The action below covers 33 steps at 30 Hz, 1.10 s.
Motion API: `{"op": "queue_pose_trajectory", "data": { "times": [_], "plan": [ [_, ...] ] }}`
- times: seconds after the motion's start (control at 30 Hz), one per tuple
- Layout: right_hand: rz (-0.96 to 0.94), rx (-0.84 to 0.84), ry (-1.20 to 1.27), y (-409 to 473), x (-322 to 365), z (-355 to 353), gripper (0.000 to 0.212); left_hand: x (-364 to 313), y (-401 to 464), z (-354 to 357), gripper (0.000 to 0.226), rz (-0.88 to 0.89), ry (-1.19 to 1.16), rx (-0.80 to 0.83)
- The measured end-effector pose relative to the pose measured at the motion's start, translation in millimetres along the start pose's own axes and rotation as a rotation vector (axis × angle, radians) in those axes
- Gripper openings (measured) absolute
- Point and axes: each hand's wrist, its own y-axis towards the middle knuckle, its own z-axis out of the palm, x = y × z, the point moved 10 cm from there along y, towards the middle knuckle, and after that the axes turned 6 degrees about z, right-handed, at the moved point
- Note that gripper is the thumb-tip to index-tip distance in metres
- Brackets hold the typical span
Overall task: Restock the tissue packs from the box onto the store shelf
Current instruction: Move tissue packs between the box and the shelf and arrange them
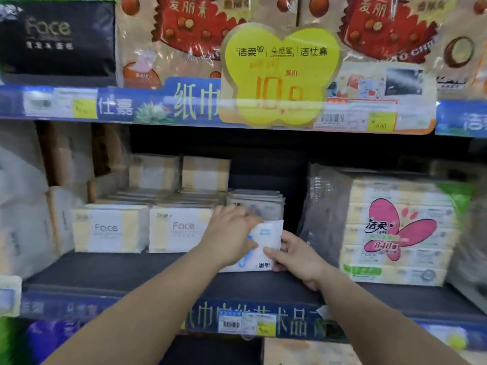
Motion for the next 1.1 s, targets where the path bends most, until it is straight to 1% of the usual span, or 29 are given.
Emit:
{"op": "queue_pose_trajectory", "data": {
  "times": [0.03, 0.1, 0.13, 0.17, 0.2, 0.23, 0.3, 0.33, 0.37, 0.4, 0.43, 0.5, 0.57, 0.63, 0.67, 0.7, 0.73, 0.77, 0.8, 0.83, 0.87, 0.9, 1.0, 1.03, 1.1],
  "plan": [
    [0.001, 0.007, 0.007, -0.6, -0.6, 0.9, 0.031, 1.3, 1.2, 4.0, 0.053, -0.021, -0.021, 0.023],
    [0.003, 0.024, 0.011, -0.5, -2.8, 2.4, 0.033, 14.7, 0.0, 2.5, 0.042, -0.081, -0.154, -0.018],
    [0.009, 0.029, 0.009, 0.6, -4.1, 2.6, 0.037, 26.3, -2.4, -3.3, 0.036, -0.135, -0.266, -0.085],
    [0.015, 0.030, 0.014, 1.5, -5.2, 2.6, 0.041, 41.1, -7.8, -14.2, 0.027, -0.219, -0.414, -0.197],
    [0.020, 0.031, 0.024, 2.8, -6.1, 2.3, 0.044, 61.2, -17.1, -18.8, 0.017, -0.346, -0.594, -0.313],
    [0.023, 0.031, 0.036, 3.8, -6.7, 2.5, 0.047, 80.2, -29.8, -16.9, 0.012, -0.508, -0.820, -0.424],
    [0.031, 0.040, 0.058, 4.8, -7.4, 3.8, 0.050, 94.7, -51.7, 14.6, 0.016, -0.795, -1.415, -0.552],
    [0.033, 0.044, 0.059, 5.0, -7.2, 4.4, 0.050, 89.1, -57.3, 34.2, 0.023, -0.875, -1.651, -0.564],
    [0.032, 0.045, 0.056, 4.8, -6.5, 4.7, 0.050, 77.6, -61.3, 50.3, 0.031, -0.919, -1.808, -0.543],
    [0.028, 0.040, 0.048, 5.1, -6.3, 4.1, 0.050, 64.7, -64.4, 63.9, 0.037, -0.947, -1.896, -0.496],
    [0.026, 0.025, 0.042, 5.4, -6.5, 3.0, 0.050, 53.1, -67.4, 76.0, 0.040, -0.968, -1.935, -0.443],
    [0.018, -0.029, 0.011, 6.5, -7.8, -2.2, 0.051, 39.4, -71.7, 90.2, 0.041, -1.010, -1.921, -0.349],
    [0.005, -0.072, -0.027, 7.6, -8.7, -6.3, 0.047, 45.3, -74.6, 86.0, 0.046, -1.033, -1.793, -0.330],
    [-0.025, -0.094, -0.029, 6.9, -6.7, -8.6, 0.043, 69.7, -76.6, 66.3, 0.067, -0.984, -1.530, -0.381],
    [-0.044, -0.099, -0.029, 6.8, -5.6, -9.6, 0.041, 79.1, -76.2, 50.0, 0.078, -0.917, -1.363, -0.379],
    [-0.057, -0.104, -0.024, 6.2, -4.2, -9.9, 0.039, 84.1, -74.1, 34.6, 0.081, -0.832, -1.179, -0.343],
    [-0.069, -0.105, -0.004, 5.6, -2.9, -10.0, 0.036, 85.5, -70.7, 23.4, 0.074, -0.736, -0.985, -0.277],
    [-0.079, -0.106, 0.035, 4.4, -1.5, -10.0, 0.034, 85.3, -68.5, 20.7, 0.059, -0.662, -0.796, -0.179],
    [-0.085, -0.107, 0.071, 4.6, -1.9, -11.1, 0.031, 85.1, -70.0, 22.8, 0.043, -0.625, -0.636, -0.080],
    [-0.083, -0.098, 0.105, 4.9, -2.4, -11.0, 0.030, 87.1, -74.9, 28.4, 0.032, -0.624, -0.516, 0.004],
    [-0.076, -0.073, 0.121, 6.2, -4.3, -9.8, 0.032, 89.8, -81.4, 36.5, 0.029, -0.639, -0.460, 0.065],
    [-0.061, -0.033, 0.119, 7.4, -6.4, -6.8, 0.038, 91.2, -87.3, 46.4, 0.029, -0.661, -0.463, 0.107],
    [-0.037, 0.050, -0.055, 11.7, -14.1, -0.9, 0.064, 90.0, -90.3, 61.3, 0.029, -0.673, -0.545, 0.138],
    [-0.033, 0.045, -0.110, 13.1, -15.6, -1.1, 0.069, 90.1, -87.6, 61.3, 0.030, -0.661, -0.528, 0.132],
    [-0.028, -0.037, -0.169, 16.7, -17.2, -8.9, 0.064, 87.5, -81.4, 56.4, 0.031, -0.630, -0.480, 0.111]
  ]
}}
